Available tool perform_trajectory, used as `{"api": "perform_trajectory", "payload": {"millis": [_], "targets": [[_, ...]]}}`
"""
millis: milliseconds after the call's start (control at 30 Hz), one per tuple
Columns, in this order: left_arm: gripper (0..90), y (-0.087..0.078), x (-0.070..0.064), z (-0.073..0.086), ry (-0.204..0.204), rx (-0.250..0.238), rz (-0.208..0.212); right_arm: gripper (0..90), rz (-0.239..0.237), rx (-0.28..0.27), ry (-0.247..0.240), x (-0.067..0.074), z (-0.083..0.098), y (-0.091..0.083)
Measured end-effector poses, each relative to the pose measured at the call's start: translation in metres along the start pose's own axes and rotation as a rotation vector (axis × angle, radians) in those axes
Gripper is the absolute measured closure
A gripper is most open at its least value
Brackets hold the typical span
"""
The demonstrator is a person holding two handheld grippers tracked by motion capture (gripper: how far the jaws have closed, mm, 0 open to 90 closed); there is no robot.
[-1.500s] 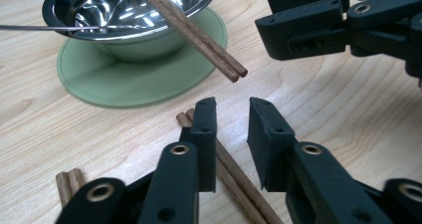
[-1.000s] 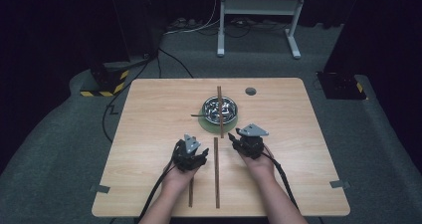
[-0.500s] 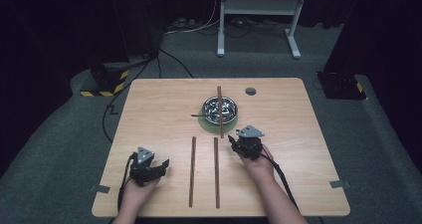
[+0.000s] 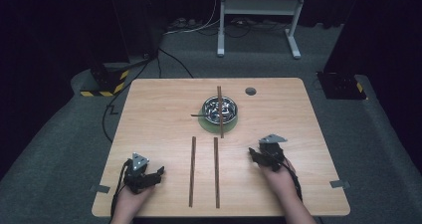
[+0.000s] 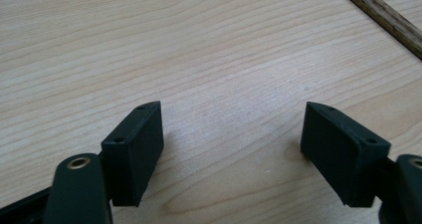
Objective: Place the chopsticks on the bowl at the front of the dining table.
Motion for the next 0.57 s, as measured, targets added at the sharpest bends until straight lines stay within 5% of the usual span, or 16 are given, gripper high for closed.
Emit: {"api": "perform_trajectory", "payload": {"millis": [300, 567], "targets": [[23.7, 0.000, -0.001, 0.000, 0.000, 0.003, -0.005, 36.1, 0.010, -0.029, 0.015, -0.023, 0.047, -0.053], [24.7, -0.001, -0.001, 0.001, -0.003, -0.002, -0.003, 33.0, -0.001, -0.021, -0.002, -0.018, 0.046, -0.050]]}}
Point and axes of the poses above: each handheld gripper's, and its own axes: y roughly forward along the jaws, z roughly out of its underside, x roughly to its left, the point moved 10 cm from there along y, roughly forward along the jaws, and after that the axes turned 15 degrees about -z, right-handed, at the moved point
